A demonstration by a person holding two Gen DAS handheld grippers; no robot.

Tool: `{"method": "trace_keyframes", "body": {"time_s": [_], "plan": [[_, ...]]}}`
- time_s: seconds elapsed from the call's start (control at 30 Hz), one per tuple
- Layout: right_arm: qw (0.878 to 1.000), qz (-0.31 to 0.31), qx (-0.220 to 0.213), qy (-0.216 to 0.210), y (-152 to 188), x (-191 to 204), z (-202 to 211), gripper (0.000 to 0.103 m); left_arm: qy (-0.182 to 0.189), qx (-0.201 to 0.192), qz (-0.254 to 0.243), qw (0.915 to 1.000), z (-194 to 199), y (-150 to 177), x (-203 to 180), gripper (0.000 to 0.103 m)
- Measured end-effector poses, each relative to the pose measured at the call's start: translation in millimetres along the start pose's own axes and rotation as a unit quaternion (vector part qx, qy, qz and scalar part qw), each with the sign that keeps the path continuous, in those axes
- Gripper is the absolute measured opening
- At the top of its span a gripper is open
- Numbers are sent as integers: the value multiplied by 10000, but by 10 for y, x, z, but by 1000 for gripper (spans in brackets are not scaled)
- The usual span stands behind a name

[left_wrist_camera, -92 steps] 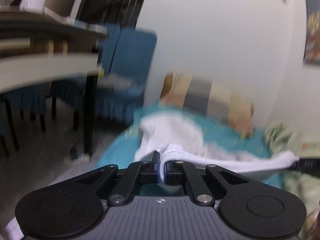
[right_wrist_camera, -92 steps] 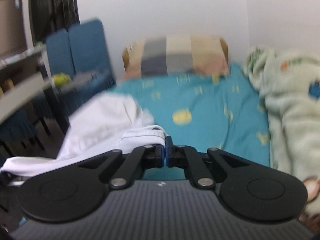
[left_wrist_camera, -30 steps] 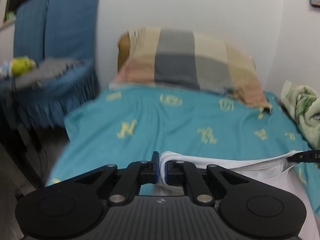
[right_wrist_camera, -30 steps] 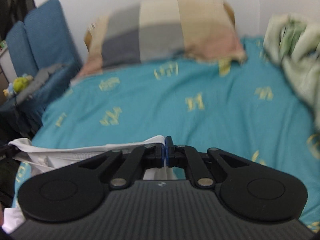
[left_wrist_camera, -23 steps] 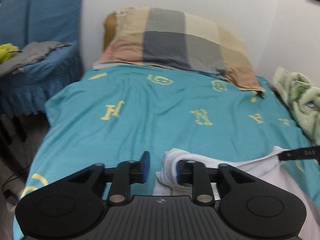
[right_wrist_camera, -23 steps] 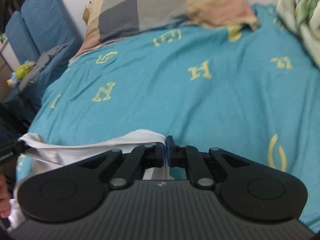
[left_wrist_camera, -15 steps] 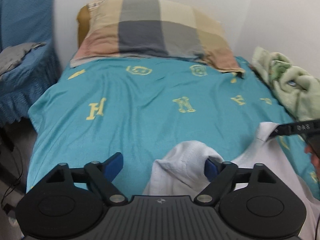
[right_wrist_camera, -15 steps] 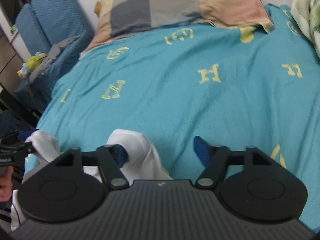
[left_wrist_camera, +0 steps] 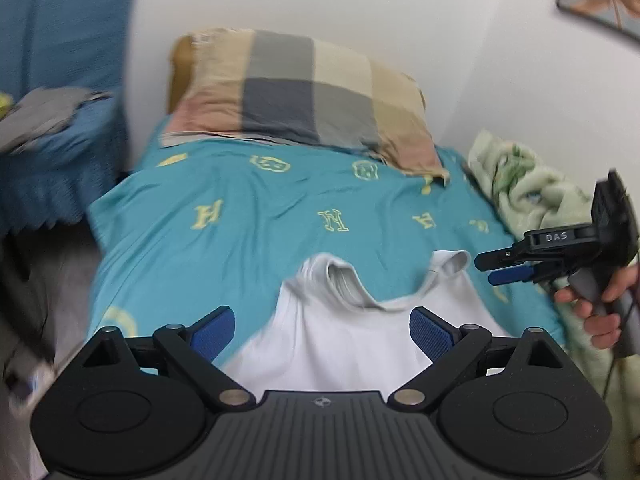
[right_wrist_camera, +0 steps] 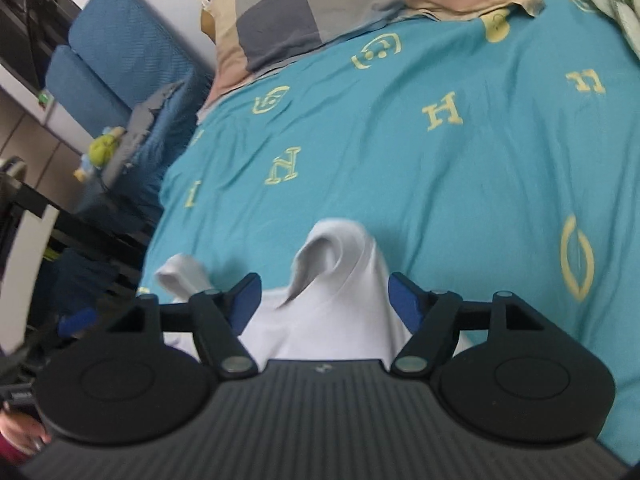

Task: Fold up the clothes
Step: 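Open both grippers and release the shirt flat on the sheet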

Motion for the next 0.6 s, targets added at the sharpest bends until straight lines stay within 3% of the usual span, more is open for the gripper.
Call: {"method": "trace_keyframes", "body": {"time_s": [0.17,0.27,0.43,0.6], "plan": [[9991,-83,-399,-84,605,257,452,73,-132,-190,784,9967,718,698,122,96],[9980,112,-613,75,1121,473,762,73,-203,-255,1354,9903,1086,1140,204,96],[9959,77,-848,302,2094,718,1224,73,101,-232,2593,9655,1335,1860,343,93],[9952,-261,-927,165,2878,845,1554,73,288,-229,3303,9432,1325,2164,475,87]]}}
Point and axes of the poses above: each gripper's, at about its wrist camera, not at the fingertips, and z roughly against the way its jaws point, x to its left, y to its underside, the point moved 6 cm from there along -z, roughly the way its jaws point, and after that the axes turned 11 degrees about x, right-handed, at the moved point
